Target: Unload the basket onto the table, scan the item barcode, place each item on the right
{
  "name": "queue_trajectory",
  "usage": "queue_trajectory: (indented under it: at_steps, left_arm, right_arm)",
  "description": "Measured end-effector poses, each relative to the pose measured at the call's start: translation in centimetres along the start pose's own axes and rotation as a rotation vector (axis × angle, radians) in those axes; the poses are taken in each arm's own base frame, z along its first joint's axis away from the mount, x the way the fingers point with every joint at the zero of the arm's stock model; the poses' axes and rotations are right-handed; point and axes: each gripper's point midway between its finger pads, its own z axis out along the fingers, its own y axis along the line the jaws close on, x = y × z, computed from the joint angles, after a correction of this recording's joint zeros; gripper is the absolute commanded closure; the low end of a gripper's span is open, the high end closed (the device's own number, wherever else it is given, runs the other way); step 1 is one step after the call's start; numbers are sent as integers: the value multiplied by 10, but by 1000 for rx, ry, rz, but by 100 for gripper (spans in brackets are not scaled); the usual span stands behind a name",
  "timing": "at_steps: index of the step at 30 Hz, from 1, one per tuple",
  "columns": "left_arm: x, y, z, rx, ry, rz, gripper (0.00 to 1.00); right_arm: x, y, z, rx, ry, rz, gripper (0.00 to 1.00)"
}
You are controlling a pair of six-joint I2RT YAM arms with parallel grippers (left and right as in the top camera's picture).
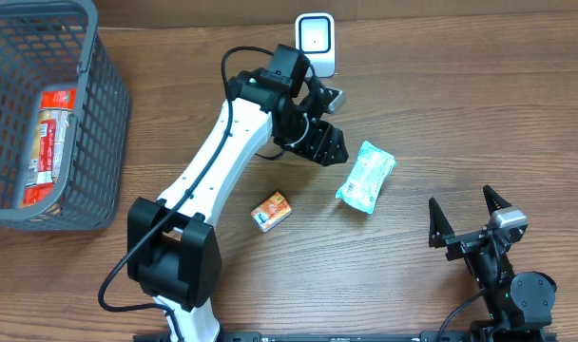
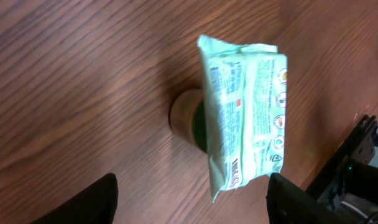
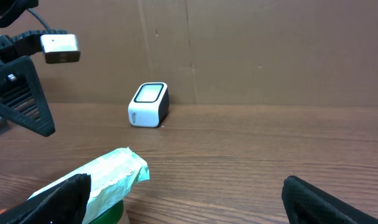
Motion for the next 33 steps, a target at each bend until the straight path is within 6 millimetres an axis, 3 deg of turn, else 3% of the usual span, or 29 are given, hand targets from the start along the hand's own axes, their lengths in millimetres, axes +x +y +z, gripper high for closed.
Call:
queue_trajectory:
  at_steps: [15, 18, 21, 28, 31, 33]
  left_arm:
    - [6, -26, 64, 80, -50, 158, 36]
    - [7, -29, 69, 84, -55, 175, 46]
    - [10, -30, 73, 87, -50, 178, 66]
    - [11, -31, 74, 98, -51, 179, 82]
    - [11, -32, 74, 101, -51, 178, 96]
    - [11, -32, 74, 104, -51, 178, 96]
  right_arm:
    - [0, 0, 0, 0, 0, -1, 0]
    - [0, 0, 0, -1, 0, 0, 0]
    - [0, 0, 0, 0, 0, 0, 0]
    - [0, 0, 0, 0, 0, 0, 0]
    - [0, 0, 0, 0, 0, 0, 0]
    - [0, 0, 0, 0, 0, 0, 0]
